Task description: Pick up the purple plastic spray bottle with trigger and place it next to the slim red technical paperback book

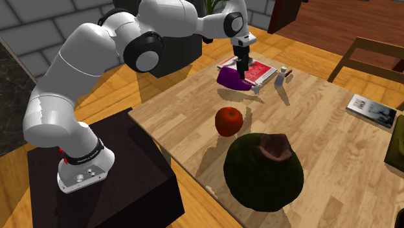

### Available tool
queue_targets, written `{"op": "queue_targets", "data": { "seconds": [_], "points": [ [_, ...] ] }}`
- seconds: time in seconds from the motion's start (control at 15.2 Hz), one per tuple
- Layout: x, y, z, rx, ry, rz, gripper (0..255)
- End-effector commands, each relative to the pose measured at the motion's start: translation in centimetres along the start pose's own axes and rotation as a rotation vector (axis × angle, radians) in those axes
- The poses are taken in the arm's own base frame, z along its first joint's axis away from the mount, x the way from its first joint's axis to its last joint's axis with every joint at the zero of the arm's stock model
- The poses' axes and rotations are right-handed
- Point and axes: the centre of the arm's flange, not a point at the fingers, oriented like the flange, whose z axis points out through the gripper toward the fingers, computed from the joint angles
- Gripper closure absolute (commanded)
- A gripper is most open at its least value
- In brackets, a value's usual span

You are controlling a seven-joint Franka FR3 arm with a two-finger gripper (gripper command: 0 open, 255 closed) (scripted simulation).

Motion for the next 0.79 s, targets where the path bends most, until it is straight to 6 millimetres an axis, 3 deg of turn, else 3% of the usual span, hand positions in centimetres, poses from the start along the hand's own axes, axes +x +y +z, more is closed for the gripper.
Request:
{"op": "queue_targets", "data": {
  "seconds": [0.0,0.26,0.73],
  "points": [
    [-0.1,-0.1,0.1,0.0,0.0,0.0,0],
    [-0.1,-0.1,-4.9,0.0,0.0,0.0,0],
    [-0.1,-0.1,-4.9,0.0,0.0,0.0,0]
  ]
}}
